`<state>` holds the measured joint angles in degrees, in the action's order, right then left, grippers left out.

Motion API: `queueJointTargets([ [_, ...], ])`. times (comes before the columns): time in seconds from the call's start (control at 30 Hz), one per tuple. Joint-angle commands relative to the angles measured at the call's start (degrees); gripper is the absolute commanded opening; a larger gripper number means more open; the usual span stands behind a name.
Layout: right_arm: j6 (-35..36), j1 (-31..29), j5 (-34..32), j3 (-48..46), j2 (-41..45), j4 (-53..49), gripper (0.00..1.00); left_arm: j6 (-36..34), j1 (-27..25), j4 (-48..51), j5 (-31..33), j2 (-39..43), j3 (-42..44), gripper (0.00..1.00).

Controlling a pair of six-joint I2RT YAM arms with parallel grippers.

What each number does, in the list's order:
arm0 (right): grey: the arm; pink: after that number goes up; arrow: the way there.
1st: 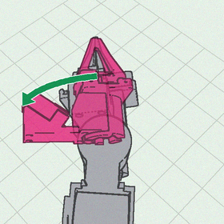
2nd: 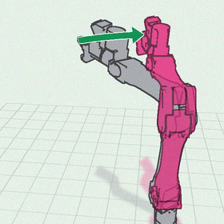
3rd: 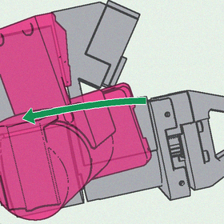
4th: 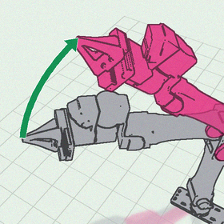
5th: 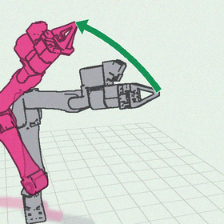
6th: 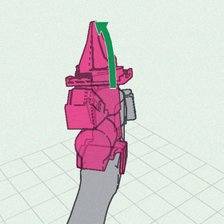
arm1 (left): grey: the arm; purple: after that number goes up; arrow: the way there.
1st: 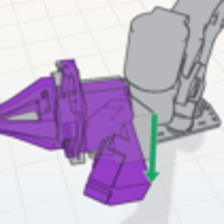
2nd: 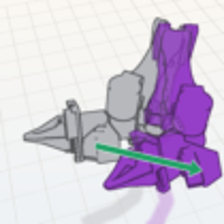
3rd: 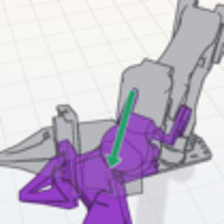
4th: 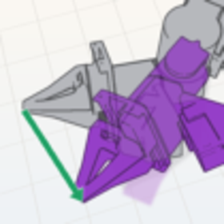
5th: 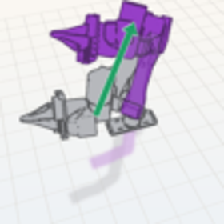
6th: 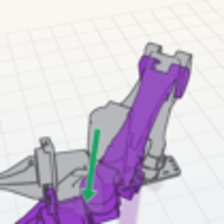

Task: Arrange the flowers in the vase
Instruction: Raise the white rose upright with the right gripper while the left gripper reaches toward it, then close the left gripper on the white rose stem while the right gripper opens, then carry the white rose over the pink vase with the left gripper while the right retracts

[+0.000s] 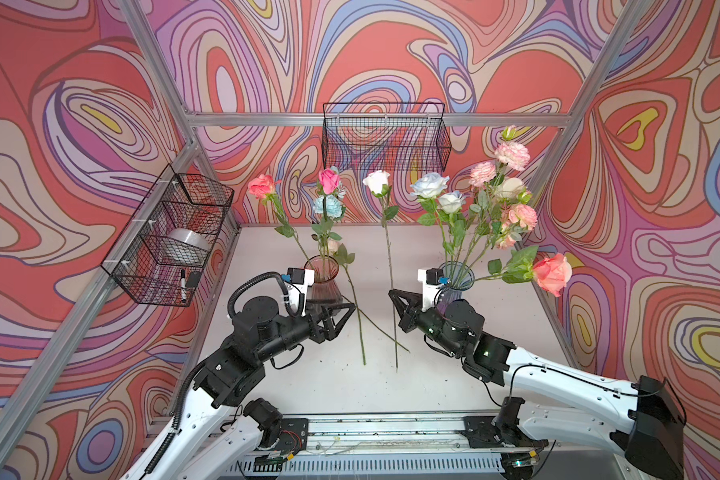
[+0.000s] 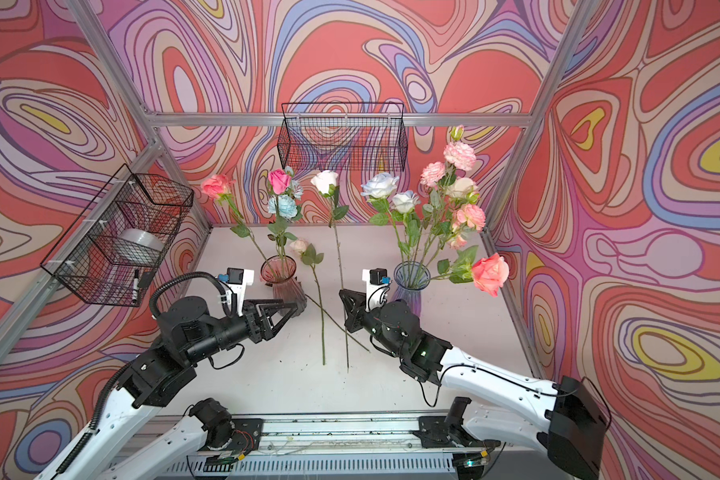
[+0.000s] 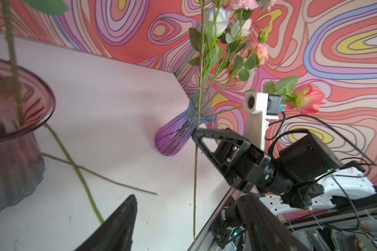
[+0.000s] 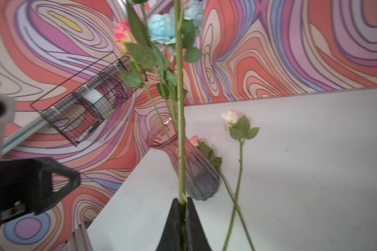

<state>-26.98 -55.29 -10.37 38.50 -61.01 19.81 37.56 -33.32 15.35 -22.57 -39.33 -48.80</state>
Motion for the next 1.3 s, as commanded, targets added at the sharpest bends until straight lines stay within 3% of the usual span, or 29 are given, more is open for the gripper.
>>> queueJointTargets([
  [0.0,6.0,-3.6,1.2,-1.5,0.9,6.5,0.00,0.9,-0.7,-8.9,-4.8,-2.0,-2.1,0.74],
  [0.3,7.3,-8.0,4.6,-0.5,-0.7,7.2,0.00,-6.0,-6.9,-11.1,3.9,-8.4,-5.8,0.68],
  [0.43,6.9,-8.7,5.8,0.1,-1.5,7.7,0.00,-8.1,-9.3,-11.1,6.8,-11.0,-6.2,0.54],
  [0.63,5.6,-8.7,7.2,0.4,-1.9,7.7,0.00,-8.6,-10.3,-12.1,10.3,-10.4,-4.3,0.15],
  [0.77,4.6,-8.7,7.9,0.7,-2.5,7.9,0.00,-8.6,-10.3,-12.9,12.1,-8.9,-3.2,0.01],
  [0.9,3.7,-8.7,9.1,0.7,-2.7,8.6,0.00,-8.7,-10.3,-12.8,12.4,-8.3,-3.1,0.00],
  [1.03,4.0,-8.8,7.5,0.8,-2.1,6.3,0.27,-11.4,-10.3,-10.1,14.7,-8.0,-5.7,0.00],
  [1.27,5.5,-8.7,-7.6,-1.9,3.5,-0.5,0.37,-28.1,-10.3,1.5,33.0,-10.5,-22.7,0.00],
])
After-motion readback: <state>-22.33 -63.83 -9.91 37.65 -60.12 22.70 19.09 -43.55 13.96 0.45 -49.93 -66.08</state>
